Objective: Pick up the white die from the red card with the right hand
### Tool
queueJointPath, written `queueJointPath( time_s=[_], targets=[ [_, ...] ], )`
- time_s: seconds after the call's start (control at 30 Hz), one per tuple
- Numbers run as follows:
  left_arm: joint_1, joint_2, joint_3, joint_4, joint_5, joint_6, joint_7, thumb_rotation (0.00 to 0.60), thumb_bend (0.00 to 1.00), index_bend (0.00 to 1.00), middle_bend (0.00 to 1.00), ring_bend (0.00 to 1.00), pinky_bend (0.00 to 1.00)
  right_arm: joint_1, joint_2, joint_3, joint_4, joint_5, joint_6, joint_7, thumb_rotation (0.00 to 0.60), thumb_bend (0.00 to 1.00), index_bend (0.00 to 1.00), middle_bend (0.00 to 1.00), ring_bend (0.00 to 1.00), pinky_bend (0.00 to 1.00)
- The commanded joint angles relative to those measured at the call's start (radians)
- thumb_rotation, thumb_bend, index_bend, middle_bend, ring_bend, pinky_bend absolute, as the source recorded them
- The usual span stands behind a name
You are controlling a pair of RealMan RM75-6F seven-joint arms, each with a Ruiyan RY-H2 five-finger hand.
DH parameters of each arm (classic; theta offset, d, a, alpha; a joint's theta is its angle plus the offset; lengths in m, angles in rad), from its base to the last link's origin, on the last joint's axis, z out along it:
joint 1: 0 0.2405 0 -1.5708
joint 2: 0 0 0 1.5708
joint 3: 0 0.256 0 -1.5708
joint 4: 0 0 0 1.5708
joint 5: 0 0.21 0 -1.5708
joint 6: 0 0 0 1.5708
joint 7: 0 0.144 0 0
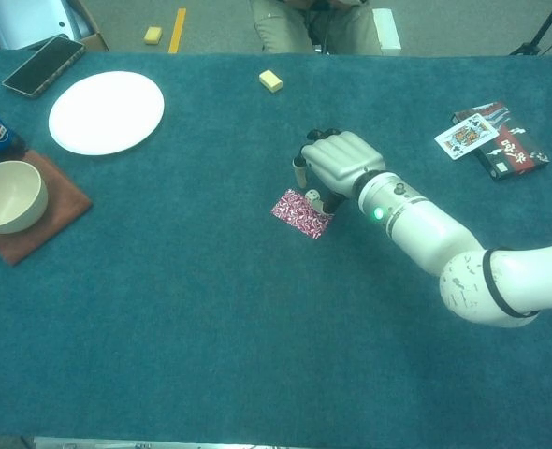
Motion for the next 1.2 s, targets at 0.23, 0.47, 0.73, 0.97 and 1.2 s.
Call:
queueJointPath(
  time_s=[0.23, 0.47, 0.73, 0.97, 1.2],
  targets=[
    [0.003, -0.003, -0.001, 0.014, -0.008, -0.001, -0.012, 0.552, 0.34, 0.06, 0.09, 0.03, 0.07, 0.013, -0.018, -0.013, 0.029, 0.018, -0.001, 0.002, 0.600, 0.29, 0.51, 0.28, 0.05, 0.10],
    [0.002, -0.007, -0.002, 0.025, -0.010, -0.005, -0.019, 0.550, 0.34, 0.06, 0.09, 0.03, 0.07, 0.017, -0.017, -0.017, 0.033, 0.006, 0.006, 0.018, 0.600, 0.32, 0.55, 0.29, 0.05, 0.10],
    [0.004, -0.011, -0.003, 0.034, -0.022, -0.011, -0.026, 0.550, 0.34, 0.06, 0.09, 0.03, 0.07, -0.033, 0.120, 0.001, -0.118, -0.086, 0.079, 0.122, 0.600, 0.32, 0.55, 0.29, 0.05, 0.10],
    [0.000, -0.019, -0.003, 0.034, -0.022, -0.019, -0.020, 0.550, 0.34, 0.06, 0.09, 0.03, 0.07, -0.108, 0.304, -0.023, -0.312, -0.154, 0.146, 0.187, 0.600, 0.32, 0.55, 0.30, 0.05, 0.10],
    [-0.009, -0.022, -0.003, 0.017, -0.011, -0.026, 0.000, 0.548, 0.34, 0.06, 0.09, 0.03, 0.07, -0.129, 0.422, -0.063, -0.445, -0.136, 0.149, 0.145, 0.600, 0.32, 0.58, 0.30, 0.05, 0.10]
  ],
)
